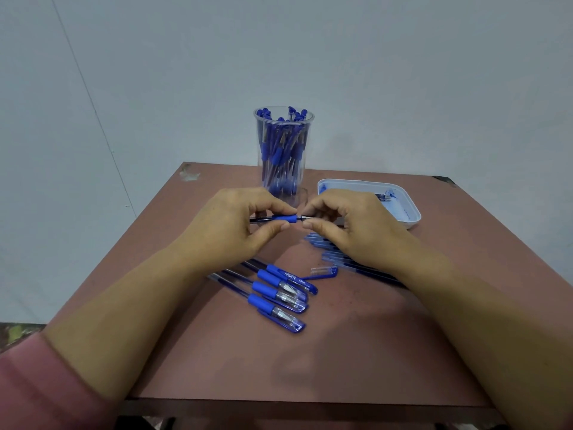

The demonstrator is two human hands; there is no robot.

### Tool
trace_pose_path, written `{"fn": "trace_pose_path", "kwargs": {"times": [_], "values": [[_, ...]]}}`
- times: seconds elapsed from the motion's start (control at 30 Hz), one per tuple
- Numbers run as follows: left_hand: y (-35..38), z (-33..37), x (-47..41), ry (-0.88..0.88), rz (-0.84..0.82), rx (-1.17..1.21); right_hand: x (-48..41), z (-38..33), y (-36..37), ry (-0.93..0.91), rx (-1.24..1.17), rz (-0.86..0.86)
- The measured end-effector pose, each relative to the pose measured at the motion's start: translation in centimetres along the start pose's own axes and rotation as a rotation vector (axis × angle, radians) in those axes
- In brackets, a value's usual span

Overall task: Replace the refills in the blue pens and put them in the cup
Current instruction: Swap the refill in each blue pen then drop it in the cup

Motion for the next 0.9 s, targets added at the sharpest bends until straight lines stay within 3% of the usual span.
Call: {"fn": "trace_pose_path", "kwargs": {"times": [0.2, 0.4, 0.5, 0.73, 0.9], "values": [[-0.4, -0.7, -0.2, -0.014, 0.016, -0.032, 0.3, 0.6, -1.1, 0.139, -0.075, -0.059], [-0.5, -1.0, -0.2, -0.023, 0.027, -0.044, 1.5, 0.5, -1.3, 0.147, 0.083, -0.417], [-0.5, -1.0, -0.2, -0.025, 0.025, -0.042, 1.6, 0.2, -0.6, 0.114, 0.140, -0.497], [-0.4, -1.0, -0.2, -0.035, 0.018, -0.039, 1.6, 0.4, -0.6, 0.163, 0.055, -0.459], [-0.5, -0.9, -0.2, -0.050, 0.013, -0.020, 1.3, 0.7, -2.3, 0.222, -0.058, -0.239]]}}
Point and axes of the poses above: each hand's wrist, its own x-axis away from the middle knuckle, its own y-axis out of the palm, z = x × y, the point moved 4 cm from there along -x, towards the middle knuckle, and after that the axes turned 6 degrees about -y, right-handed, at the moved point
